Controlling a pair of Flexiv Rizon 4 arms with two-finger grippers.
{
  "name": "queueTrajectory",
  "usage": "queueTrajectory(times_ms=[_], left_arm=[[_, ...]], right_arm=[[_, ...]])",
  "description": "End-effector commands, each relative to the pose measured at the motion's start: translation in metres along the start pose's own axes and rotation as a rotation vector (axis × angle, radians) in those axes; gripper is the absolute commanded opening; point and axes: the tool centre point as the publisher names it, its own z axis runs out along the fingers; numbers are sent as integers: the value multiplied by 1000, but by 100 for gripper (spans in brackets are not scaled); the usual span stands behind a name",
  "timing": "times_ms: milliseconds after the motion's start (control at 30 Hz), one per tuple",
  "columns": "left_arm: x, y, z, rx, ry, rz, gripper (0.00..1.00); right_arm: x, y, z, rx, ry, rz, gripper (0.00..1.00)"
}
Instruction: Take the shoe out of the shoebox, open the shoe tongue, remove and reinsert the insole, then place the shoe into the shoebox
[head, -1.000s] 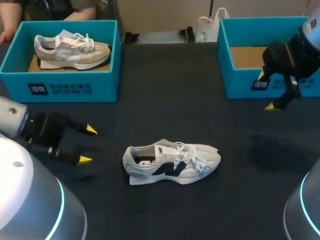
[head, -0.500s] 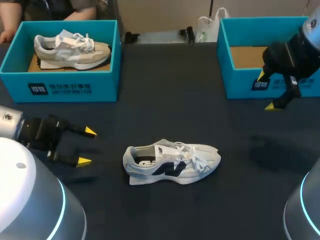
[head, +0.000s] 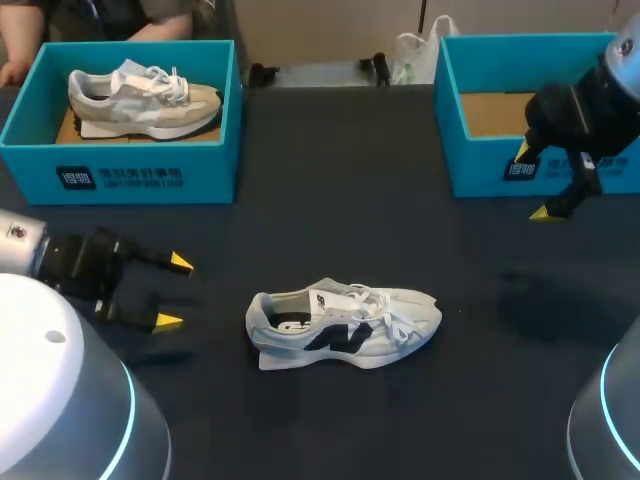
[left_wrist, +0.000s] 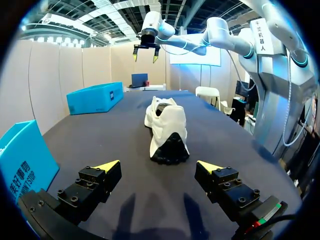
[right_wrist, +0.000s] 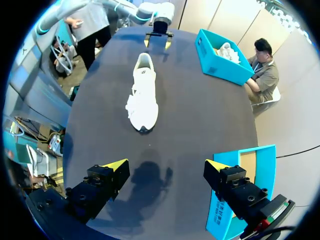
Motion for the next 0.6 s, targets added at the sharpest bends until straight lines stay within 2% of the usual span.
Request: queueTrajectory(times_ms=[33, 300, 367, 600], left_arm=[[0, 0, 0, -1, 0, 0, 100], [0, 0, 0, -1, 0, 0, 100], [6, 2, -3, 1, -10, 24, 100], [27, 7, -13, 97, -40, 29, 100]], right_arm=[[0, 0, 1, 2, 0, 1, 100], [0, 0, 1, 2, 0, 1, 100], [0, 0, 1, 2, 0, 1, 100], [0, 0, 1, 2, 0, 1, 100]])
